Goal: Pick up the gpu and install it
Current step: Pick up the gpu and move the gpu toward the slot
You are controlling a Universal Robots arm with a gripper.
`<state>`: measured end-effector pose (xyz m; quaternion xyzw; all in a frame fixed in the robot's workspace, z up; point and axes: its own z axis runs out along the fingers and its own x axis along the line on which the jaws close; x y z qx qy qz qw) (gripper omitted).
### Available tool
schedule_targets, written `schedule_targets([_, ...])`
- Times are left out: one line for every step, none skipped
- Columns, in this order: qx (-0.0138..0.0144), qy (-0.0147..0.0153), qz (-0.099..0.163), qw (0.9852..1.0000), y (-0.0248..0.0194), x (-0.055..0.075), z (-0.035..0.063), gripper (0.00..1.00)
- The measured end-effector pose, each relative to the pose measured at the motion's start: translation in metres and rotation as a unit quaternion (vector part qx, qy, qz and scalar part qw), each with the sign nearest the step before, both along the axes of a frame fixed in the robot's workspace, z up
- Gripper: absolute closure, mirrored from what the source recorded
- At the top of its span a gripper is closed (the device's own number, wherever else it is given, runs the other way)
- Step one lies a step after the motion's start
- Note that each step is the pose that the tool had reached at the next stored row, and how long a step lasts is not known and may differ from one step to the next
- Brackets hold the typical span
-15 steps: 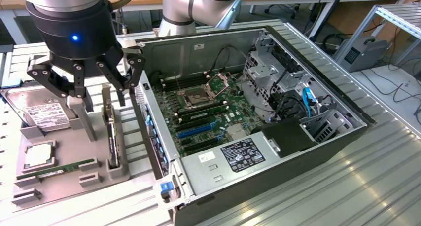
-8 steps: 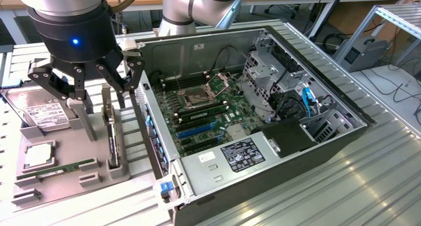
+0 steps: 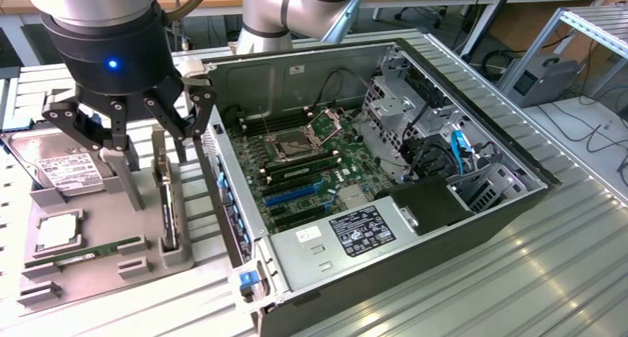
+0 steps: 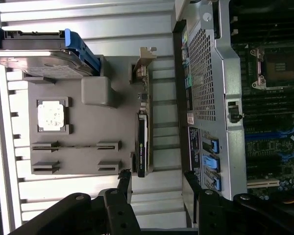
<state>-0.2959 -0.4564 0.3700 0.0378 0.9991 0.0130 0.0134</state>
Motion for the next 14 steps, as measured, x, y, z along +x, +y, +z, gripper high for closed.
schedule_targets([-0.0001,0.0,0.0,1.0,0.0,0.0,-0.0002,0.46])
schedule_targets([-0.0002,0.0,0.0,1.0,0.0,0.0,-0.0004,0.46])
schedule_targets([-0.0003,0.0,0.0,1.0,0.0,0.0,-0.0006,0.46])
schedule_targets([-0.0013,0.0,0.0,1.0,0.0,-0.0002,-0.0023,0.46])
schedule_targets([-0.0021,0.0,0.0,1.0,0.0,-0.0004,-0.0039,0.46])
schedule_targets([-0.0022,0.0,0.0,1.0,0.0,-0.0004,-0.0041,0.46])
schedule_targets([-0.0023,0.0,0.0,1.0,0.0,-0.0004,-0.0042,0.46])
schedule_targets([-0.0024,0.0,0.0,1.0,0.0,-0.0004,-0.0044,0.46])
schedule_targets([-0.0025,0.0,0.0,1.0,0.0,-0.0004,-0.0046,0.46])
schedule_targets([-0.0025,0.0,0.0,1.0,0.0,-0.0005,-0.0047,0.46])
schedule_targets([-0.0027,0.0,0.0,1.0,0.0,-0.0005,-0.005,0.46])
schedule_targets([-0.0028,0.0,0.0,1.0,0.0,-0.0006,-0.0052,0.46])
schedule_targets([-0.0029,0.0,0.0,1.0,0.0,-0.0006,-0.0054,0.46])
schedule_targets([-0.003,0.0,0.0,1.0,0.0,-0.0006,-0.0056,0.46])
